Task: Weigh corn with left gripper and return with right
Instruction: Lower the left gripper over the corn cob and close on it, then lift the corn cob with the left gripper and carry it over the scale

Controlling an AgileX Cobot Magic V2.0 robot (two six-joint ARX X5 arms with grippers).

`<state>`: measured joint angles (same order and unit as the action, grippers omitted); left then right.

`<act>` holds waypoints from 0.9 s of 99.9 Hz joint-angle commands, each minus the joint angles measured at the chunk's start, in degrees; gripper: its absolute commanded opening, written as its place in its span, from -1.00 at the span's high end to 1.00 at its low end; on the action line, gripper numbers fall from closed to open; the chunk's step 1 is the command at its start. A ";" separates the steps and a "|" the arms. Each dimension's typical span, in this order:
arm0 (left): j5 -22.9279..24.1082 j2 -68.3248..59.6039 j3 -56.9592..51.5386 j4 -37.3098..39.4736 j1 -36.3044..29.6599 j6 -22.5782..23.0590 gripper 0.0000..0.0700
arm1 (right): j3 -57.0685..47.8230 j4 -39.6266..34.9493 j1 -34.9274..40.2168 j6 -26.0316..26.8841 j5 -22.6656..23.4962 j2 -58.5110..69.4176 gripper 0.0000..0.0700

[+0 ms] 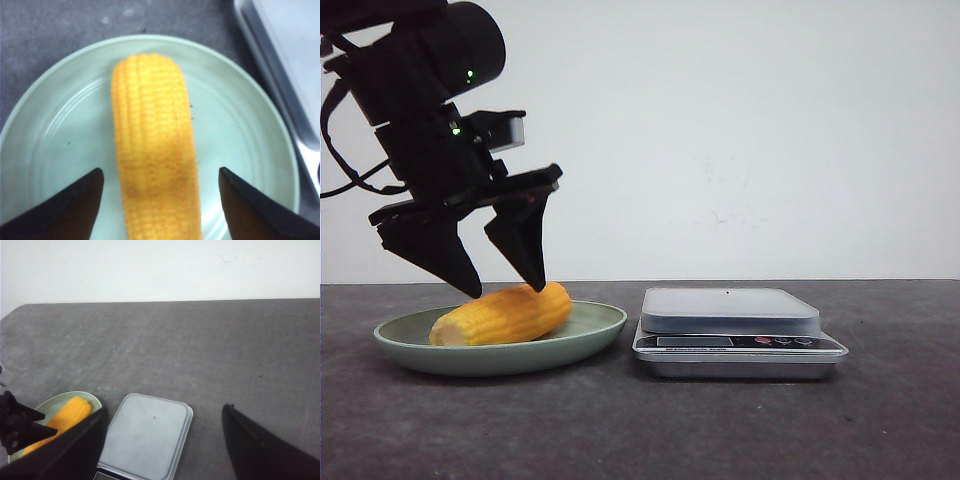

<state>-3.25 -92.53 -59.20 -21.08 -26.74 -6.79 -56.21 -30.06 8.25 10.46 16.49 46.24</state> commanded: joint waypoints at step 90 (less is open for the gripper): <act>0.70 2.99 -17.57 -11.63 -6.16 1.46 0.99 | -0.98 -0.04 0.24 -0.61 -0.22 0.42 -0.29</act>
<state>-2.66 -88.99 -71.99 -31.57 -30.83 -6.33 -56.21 -30.63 8.25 10.33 16.38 46.24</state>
